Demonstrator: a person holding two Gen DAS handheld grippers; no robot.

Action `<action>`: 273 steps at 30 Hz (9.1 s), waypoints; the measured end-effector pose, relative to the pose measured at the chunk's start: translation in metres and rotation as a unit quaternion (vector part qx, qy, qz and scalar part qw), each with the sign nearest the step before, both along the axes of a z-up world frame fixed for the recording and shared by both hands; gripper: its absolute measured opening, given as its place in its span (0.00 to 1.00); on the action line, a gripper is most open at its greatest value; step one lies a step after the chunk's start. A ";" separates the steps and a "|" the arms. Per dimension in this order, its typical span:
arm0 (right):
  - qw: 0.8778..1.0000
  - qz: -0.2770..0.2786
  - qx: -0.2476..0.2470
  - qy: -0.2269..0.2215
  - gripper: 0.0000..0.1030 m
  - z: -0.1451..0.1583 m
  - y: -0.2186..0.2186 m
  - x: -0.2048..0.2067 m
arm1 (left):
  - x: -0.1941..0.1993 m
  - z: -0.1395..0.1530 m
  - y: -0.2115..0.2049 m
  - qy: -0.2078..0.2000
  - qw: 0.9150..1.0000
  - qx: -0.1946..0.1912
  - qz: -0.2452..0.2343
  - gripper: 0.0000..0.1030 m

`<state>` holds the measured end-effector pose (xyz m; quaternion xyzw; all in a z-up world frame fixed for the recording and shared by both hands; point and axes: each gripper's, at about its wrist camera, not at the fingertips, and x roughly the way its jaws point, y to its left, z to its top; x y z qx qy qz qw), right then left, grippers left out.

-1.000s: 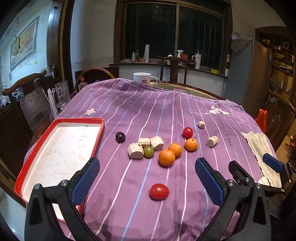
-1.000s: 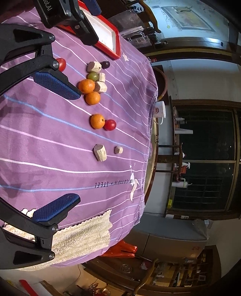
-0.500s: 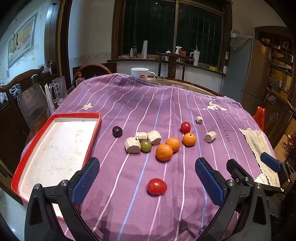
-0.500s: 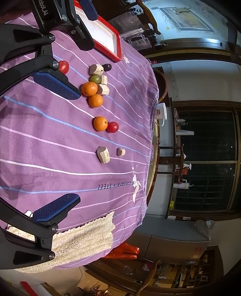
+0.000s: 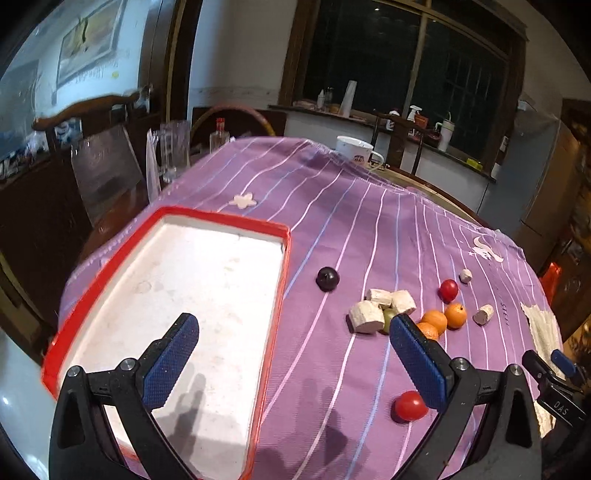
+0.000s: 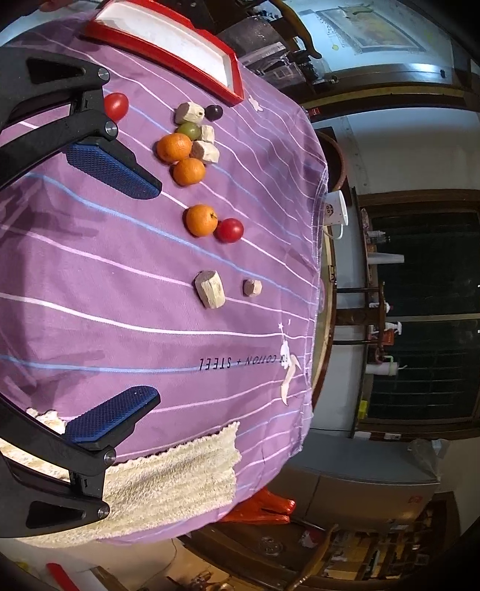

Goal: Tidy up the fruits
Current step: 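Move the left gripper to the red tomato while the right gripper approaches the white wooden block, then close the left gripper on the red tomato while the right gripper grasps the white block, then carry the tomato over the tray and open the left gripper while the right carries the block, then lower the white block into the tray and open the right gripper, then move both grippers away from the tray back toward the fruits, then grasp the large white wooden block with the left gripper while the right grasps an orange, then carry the block and orange over the tray and open both grippers, then move both grippers from the tray back toward the remaining fruits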

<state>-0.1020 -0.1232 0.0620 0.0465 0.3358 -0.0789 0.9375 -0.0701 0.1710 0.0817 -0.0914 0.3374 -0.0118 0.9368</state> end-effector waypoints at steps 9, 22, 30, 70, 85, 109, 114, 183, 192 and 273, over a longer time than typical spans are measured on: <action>0.998 0.051 0.039 0.016 0.99 -0.009 0.003 0.026 | 0.000 -0.028 -0.062 0.047 0.987 -0.022 -0.151 1.00; 0.998 0.025 -0.010 0.053 0.91 -0.027 -0.026 0.109 | 0.003 -0.058 -0.113 0.080 0.973 0.043 -0.211 0.78; 0.995 0.042 0.027 0.089 0.44 -0.052 -0.030 0.127 | 0.007 -0.072 -0.122 0.100 0.969 0.076 -0.213 0.33; 0.907 0.394 0.086 0.119 0.43 -0.041 0.315 0.069 | -0.002 -0.053 0.148 0.070 0.993 -0.022 0.090 0.35; 0.908 0.406 0.053 0.087 0.49 -0.037 0.319 0.053 | -0.025 -0.025 0.162 0.023 0.990 -0.058 0.125 0.65; 0.954 0.275 0.116 0.040 0.56 -0.014 0.150 0.015 | -0.041 0.012 0.000 -0.008 0.993 0.120 0.000 0.76; 0.956 0.262 0.126 0.037 0.57 -0.013 0.129 0.013 | -0.040 0.010 -0.023 -0.002 0.991 0.136 -0.016 0.77; 0.976 0.129 0.158 0.077 0.59 -0.045 0.002 0.123 | 0.090 -0.072 -0.073 0.119 0.982 0.069 -0.132 0.77; 0.977 0.146 0.127 0.088 0.48 -0.054 0.021 0.130 | 0.095 -0.075 -0.076 0.103 0.983 0.085 -0.125 0.70; 0.927 0.298 0.206 0.098 0.53 -0.013 0.217 0.077 | -0.024 -0.004 0.104 0.021 0.996 0.037 0.074 0.72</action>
